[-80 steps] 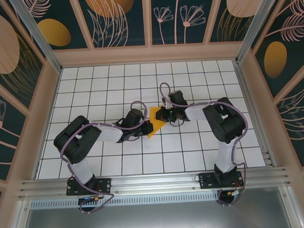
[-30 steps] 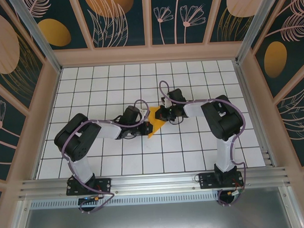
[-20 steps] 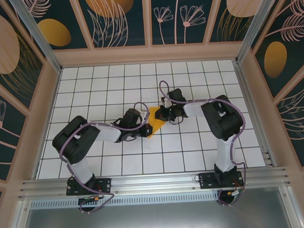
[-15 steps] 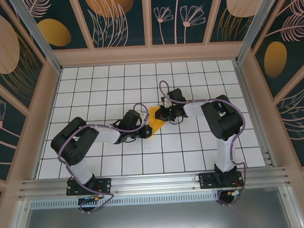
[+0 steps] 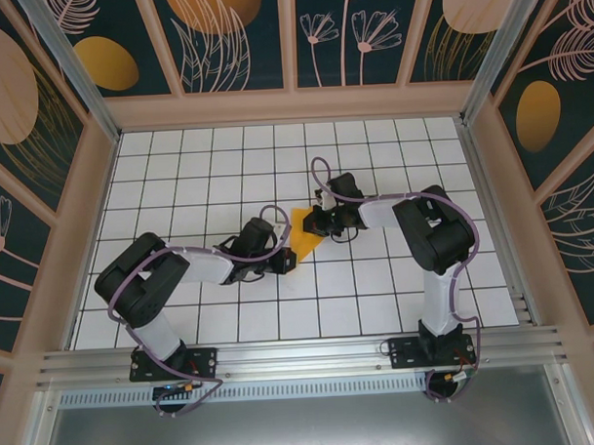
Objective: Fold a paper plane with a square sheet of paper (pick it up from the middle)
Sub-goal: Fourth fold the wing at the center of the table.
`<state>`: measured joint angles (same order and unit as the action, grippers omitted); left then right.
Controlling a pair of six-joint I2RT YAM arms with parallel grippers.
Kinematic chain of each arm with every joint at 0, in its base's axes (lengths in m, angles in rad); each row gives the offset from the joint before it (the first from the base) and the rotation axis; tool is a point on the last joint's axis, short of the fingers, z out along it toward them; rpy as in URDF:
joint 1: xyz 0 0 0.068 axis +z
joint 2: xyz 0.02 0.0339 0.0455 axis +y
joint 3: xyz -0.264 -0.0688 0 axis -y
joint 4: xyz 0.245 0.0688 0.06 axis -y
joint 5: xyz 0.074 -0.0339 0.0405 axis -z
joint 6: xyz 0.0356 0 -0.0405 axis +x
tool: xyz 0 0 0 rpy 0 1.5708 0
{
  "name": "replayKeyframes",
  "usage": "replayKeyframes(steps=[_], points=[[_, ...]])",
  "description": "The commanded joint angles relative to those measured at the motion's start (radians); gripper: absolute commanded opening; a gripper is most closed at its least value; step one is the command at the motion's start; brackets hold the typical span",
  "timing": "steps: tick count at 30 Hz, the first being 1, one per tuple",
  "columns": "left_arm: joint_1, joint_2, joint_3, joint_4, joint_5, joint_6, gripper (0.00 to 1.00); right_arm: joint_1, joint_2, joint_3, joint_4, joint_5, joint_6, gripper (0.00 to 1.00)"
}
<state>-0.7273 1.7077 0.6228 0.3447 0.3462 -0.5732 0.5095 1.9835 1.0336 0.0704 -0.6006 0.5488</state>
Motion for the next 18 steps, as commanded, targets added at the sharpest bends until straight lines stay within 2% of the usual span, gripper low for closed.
replayKeyframes(steps=[1, 18], points=[[-0.04, 0.012, -0.069, -0.248, 0.058, -0.024, 0.0, -0.009, 0.116, -0.039, -0.131, 0.198, -0.023, 0.03], [-0.053, -0.076, -0.114, -0.285, 0.0, -0.077, 0.0, -0.011, 0.112, -0.044, -0.127, 0.197, -0.023, 0.03]])
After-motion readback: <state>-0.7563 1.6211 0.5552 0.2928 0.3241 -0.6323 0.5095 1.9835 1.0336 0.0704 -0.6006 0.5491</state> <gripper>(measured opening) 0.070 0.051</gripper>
